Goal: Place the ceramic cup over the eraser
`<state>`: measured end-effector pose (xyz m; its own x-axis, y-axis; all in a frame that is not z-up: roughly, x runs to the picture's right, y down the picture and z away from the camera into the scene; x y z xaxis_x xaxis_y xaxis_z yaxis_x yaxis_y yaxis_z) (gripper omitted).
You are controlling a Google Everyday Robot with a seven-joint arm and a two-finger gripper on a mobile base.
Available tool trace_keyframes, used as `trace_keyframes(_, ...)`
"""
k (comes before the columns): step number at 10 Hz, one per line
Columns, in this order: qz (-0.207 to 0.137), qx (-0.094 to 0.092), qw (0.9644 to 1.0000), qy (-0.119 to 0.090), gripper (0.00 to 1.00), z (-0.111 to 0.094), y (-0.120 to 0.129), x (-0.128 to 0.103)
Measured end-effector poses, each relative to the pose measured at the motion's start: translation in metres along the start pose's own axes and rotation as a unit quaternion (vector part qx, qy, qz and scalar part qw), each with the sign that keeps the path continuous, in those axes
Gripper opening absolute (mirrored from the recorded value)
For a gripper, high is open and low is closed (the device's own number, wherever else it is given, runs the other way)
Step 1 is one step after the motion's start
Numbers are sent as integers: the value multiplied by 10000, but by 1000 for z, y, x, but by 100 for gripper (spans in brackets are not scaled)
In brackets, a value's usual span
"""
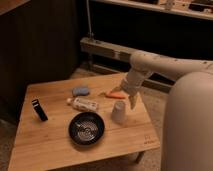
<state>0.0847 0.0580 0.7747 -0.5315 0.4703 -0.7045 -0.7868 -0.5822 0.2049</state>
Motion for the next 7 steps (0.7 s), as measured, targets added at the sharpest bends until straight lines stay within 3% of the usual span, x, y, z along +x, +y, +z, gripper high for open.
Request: trace_keyframes(7,-172,26,9998,91,80,50,-6,-15)
